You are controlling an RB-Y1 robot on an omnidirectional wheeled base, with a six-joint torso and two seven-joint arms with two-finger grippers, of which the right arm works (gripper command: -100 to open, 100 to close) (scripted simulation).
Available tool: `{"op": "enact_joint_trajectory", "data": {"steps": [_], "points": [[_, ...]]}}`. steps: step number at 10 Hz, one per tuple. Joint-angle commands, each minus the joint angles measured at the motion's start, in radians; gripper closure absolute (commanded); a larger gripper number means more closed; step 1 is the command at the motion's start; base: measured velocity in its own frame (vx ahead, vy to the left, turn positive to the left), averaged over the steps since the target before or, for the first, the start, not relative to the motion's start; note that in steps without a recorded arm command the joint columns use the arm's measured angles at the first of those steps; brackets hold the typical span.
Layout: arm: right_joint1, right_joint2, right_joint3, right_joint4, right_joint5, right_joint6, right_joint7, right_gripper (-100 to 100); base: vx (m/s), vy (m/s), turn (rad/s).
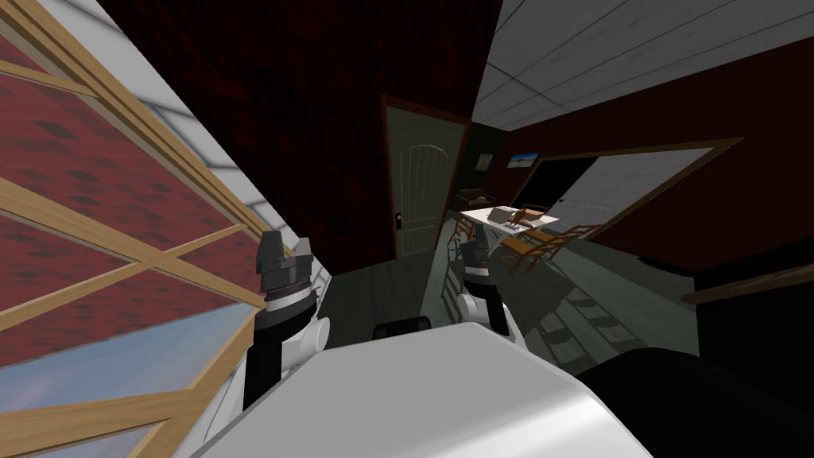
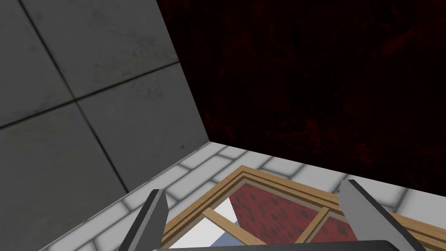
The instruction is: Pull the door open
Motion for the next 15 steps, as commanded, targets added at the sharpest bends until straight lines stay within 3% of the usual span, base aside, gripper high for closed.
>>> {"op": "enact_joint_trajectory", "data": {"steps": [1,9,14,15], "points": [[-0.022,-0.01,-0.017,0.037,0.024,0.001,0.028,-100,0.063,0.011,0.096],[-0.12,-0.043,-0.096,0.207,0.134,0.007,0.155,-100,0.089,0.004,0.082],[-0.201,-0.058,-0.16,0.342,0.223,0.012,0.258,-100,0.092,-0.005,0.104],[-0.201,-0.058,-0.16,0.345,0.223,0.012,0.258,-100,0.069,0.005,0.027]]}}
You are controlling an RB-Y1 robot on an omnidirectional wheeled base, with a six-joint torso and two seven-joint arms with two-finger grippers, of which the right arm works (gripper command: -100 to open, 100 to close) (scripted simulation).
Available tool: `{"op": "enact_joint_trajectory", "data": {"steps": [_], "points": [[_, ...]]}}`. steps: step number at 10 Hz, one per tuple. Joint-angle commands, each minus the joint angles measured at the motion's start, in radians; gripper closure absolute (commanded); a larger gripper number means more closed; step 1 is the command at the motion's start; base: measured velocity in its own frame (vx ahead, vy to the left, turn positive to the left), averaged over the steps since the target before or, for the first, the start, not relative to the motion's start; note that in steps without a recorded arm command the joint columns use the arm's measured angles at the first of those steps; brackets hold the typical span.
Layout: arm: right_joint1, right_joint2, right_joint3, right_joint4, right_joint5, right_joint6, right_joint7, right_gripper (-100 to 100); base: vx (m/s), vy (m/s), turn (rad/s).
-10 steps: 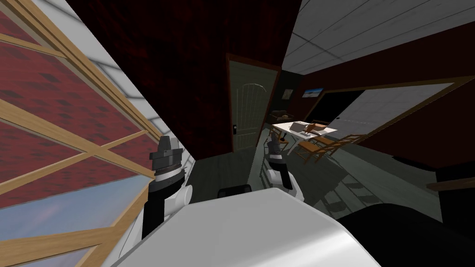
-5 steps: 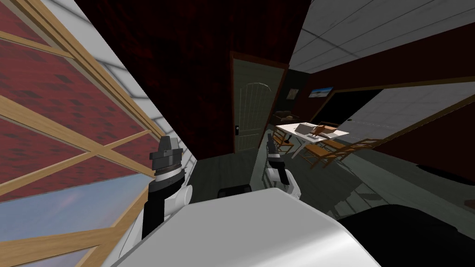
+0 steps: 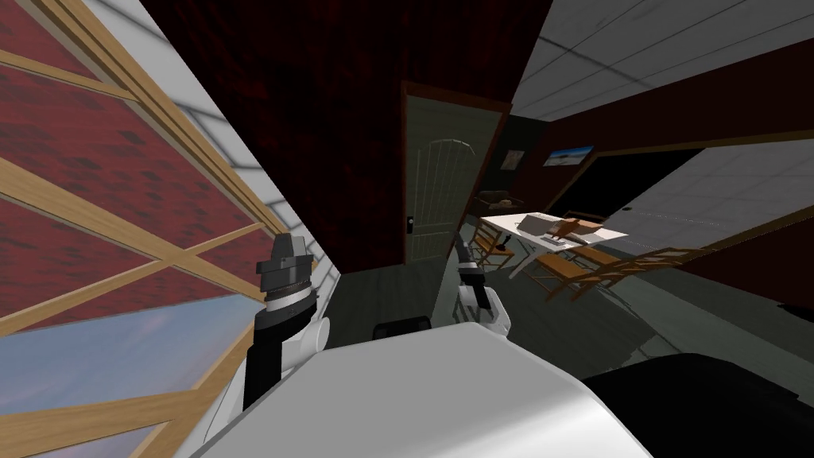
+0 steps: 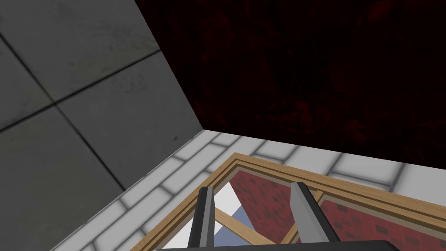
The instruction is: Pull the door open
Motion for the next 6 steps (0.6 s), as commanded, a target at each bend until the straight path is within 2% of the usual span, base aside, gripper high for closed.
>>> {"op": "enact_joint_trajectory", "data": {"steps": [1,6], "points": [[-0.025,-0.002,-0.018,0.045,0.023,-0.002,0.027,-100,0.049,0.008,0.06],[-0.116,-0.008,-0.09,0.201,0.124,0.003,0.145,-100,0.096,-0.005,0.119]]}}
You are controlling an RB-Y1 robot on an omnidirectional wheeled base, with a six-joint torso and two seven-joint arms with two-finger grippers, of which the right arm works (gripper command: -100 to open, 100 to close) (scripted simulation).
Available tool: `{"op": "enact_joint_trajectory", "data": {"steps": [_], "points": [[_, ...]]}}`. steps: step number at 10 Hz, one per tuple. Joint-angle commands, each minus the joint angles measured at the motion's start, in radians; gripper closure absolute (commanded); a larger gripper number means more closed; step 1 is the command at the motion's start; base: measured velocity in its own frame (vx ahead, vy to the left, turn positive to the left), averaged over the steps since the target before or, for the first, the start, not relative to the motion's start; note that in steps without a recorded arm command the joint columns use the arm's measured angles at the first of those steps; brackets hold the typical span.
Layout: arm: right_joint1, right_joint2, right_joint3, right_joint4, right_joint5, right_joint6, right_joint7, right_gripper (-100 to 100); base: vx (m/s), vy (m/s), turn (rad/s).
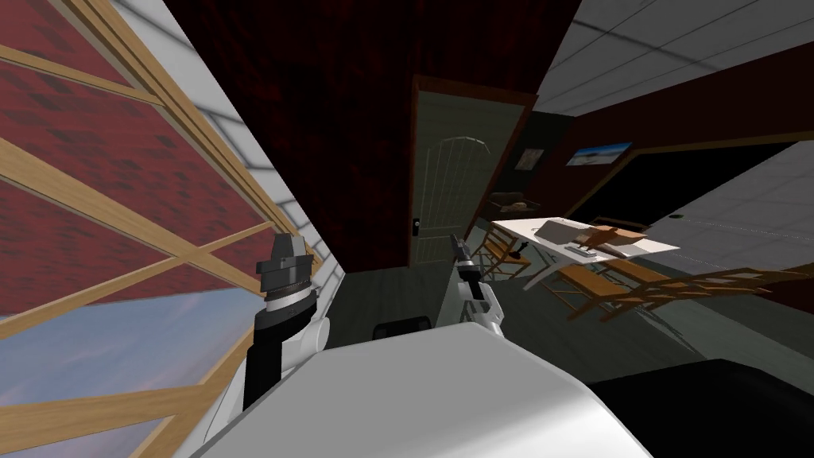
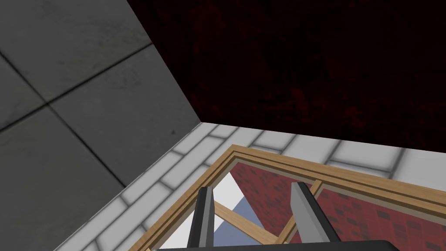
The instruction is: Pull the door open
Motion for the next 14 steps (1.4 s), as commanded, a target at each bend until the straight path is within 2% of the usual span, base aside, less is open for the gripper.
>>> {"op": "enact_joint_trajectory", "data": {"steps": [1,2,3,10,11,14], "points": [[-0.028,-0.001,-0.023,0.046,0.034,0.008,0.04,-100,0.102,-0.016,0.134],[-0.046,-0.001,-0.038,0.071,0.055,0.01,0.064,-100,0.102,-0.027,0.118],[-0.046,-0.001,-0.038,0.078,0.055,0.01,0.064,-100,0.064,-0.011,0.027],[-0.176,0.012,-0.142,0.292,0.199,0.018,0.231,-100,0.087,-0.01,0.111],[-0.176,0.012,-0.142,0.3,0.199,0.018,0.231,-100,0.072,-0.014,0.04],[-0.227,0.023,-0.183,0.389,0.256,0.021,0.297,-100,0.076,-0.02,0.096]]}}
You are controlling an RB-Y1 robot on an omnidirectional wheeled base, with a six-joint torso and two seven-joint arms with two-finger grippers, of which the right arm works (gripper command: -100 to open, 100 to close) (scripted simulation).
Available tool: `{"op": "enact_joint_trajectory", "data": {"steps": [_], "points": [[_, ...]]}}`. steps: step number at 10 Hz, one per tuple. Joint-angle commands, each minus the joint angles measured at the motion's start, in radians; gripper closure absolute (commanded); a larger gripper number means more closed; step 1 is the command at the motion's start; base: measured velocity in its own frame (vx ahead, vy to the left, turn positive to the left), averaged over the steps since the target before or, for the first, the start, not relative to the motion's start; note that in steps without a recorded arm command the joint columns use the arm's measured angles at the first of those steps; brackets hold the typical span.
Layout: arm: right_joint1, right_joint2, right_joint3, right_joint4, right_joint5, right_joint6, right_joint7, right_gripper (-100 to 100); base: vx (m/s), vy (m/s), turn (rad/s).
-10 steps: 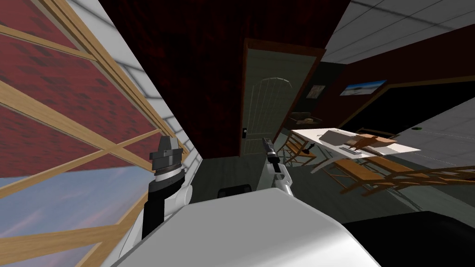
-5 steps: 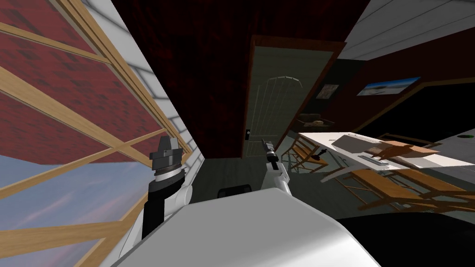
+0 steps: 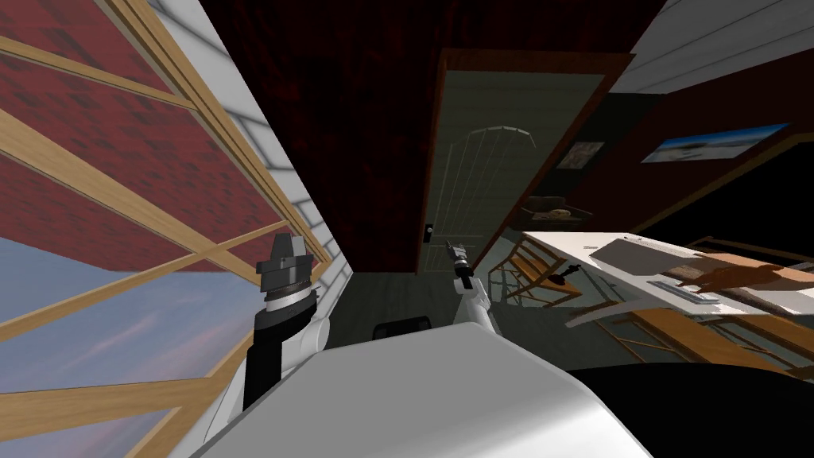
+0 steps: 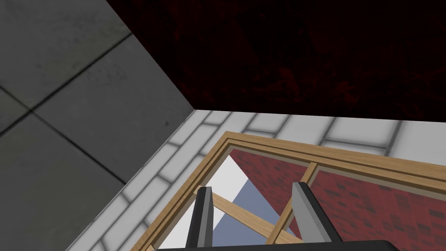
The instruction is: Pull the door open
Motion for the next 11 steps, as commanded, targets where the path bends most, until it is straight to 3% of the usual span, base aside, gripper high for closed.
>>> {"op": "enact_joint_trajectory", "data": {"steps": [1,7,11], "points": [[-0.024,0.007,-0.02,0.042,0.031,0.005,0.035,-100,0.099,-0.018,0.095],[-0.11,0.035,-0.089,0.189,0.126,0.01,0.146,-100,0.088,-0.026,0.092],[-0.173,0.066,-0.139,0.298,0.196,0.014,0.227,-100,0.103,-0.034,0.101]]}}
